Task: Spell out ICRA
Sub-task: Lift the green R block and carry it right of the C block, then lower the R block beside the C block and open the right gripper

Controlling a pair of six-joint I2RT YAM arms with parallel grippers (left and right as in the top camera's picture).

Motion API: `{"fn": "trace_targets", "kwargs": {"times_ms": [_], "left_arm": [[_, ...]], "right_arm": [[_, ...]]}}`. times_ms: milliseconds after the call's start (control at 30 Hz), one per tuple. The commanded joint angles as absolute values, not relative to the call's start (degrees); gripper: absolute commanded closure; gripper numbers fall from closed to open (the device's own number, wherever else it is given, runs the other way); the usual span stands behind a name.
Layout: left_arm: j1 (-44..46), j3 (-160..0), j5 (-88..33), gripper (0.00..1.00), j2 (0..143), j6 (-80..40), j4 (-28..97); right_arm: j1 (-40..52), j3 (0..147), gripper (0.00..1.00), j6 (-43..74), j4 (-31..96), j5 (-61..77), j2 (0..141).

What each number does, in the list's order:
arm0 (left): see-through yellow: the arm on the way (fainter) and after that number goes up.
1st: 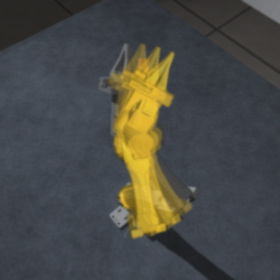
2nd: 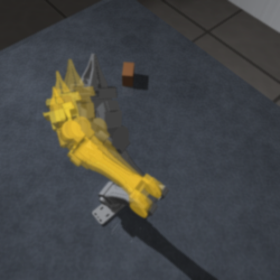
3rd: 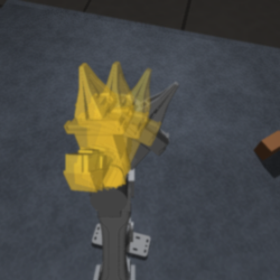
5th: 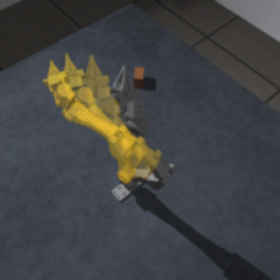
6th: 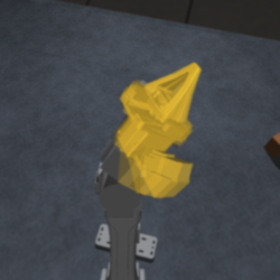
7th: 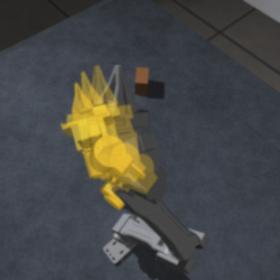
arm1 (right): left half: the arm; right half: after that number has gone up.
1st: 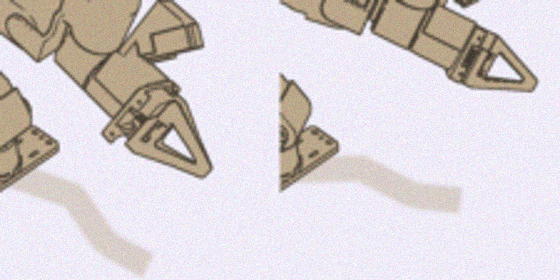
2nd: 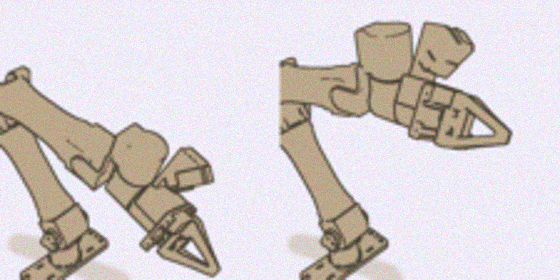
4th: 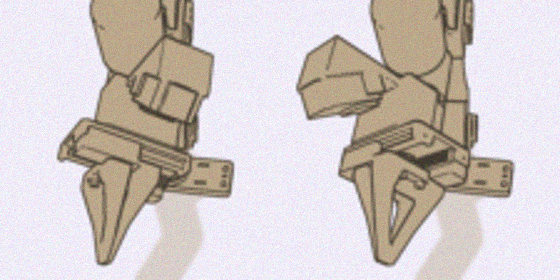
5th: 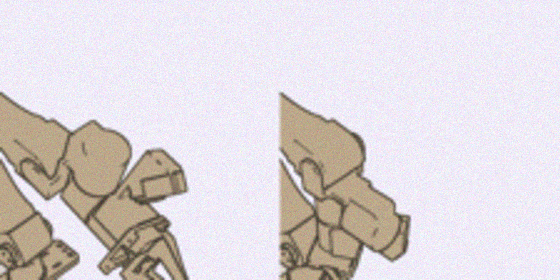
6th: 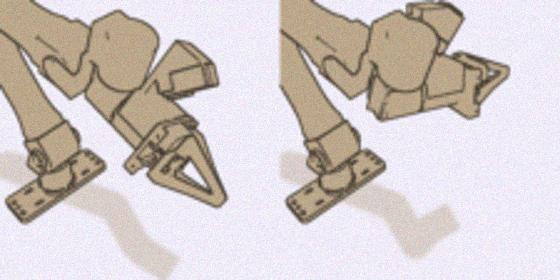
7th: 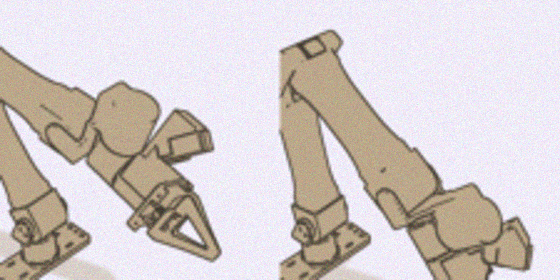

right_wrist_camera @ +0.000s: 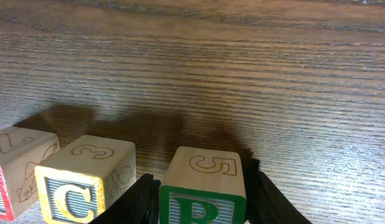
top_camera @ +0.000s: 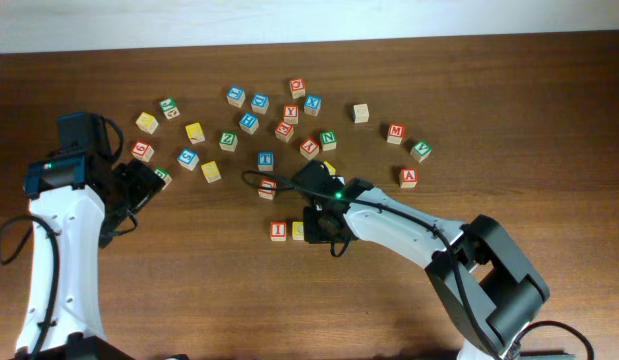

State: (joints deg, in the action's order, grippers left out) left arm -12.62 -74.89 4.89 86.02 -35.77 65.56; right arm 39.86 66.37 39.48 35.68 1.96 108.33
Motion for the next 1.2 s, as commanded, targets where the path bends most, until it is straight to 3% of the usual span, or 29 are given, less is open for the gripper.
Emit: {"fn": "trace_targets", "kwargs": {"times_ms": [0,633,800,867,967,1033,1100,1167], "left_arm": [[-12.82,-75.05,4.91,0.01,85.38,-35.31,65.63],[-12.82,-75.05,4.91,0.01,85.38,-35.31,65.63],[-12.82,-75.05,4.91,0.01,85.38,-35.31,65.63],[-12.82,-75.05,4.93,0.0,85.38,-35.31,65.63],[-12.82,-75.05,4.91,0.0,85.38,-35.31,65.63],[-12.82,-75.05,4.91,0.01,85.38,-35.31,65.63],[-12.82,-75.05,4.91,0.01,85.38,-35.31,65.63],[-12.82,-75.05,4.91,0.01,85.38,-35.31,65.63]], "right_arm": [[40.14,66.0,0.63,39.94,35.68,1.52,109.97],[37.04,71.13,0.48,34.7,35.16,3.88,109.97],[35.7,78.87,0.49,33.01,41.69,1.32,109.97],[33.85,84.23,0.5,32.75,47.59,0.19,109.97],[30.7,88.84,0.69,32.84,53.67,0.19,109.97],[27.22,90.7,0.72,33.3,56.66,0.27,109.97],[22.26,92.64,0.65,33.23,60.45,1.5,109.97],[16.53,93.3,0.46,33.23,64.03,1.93,109.97]]}}
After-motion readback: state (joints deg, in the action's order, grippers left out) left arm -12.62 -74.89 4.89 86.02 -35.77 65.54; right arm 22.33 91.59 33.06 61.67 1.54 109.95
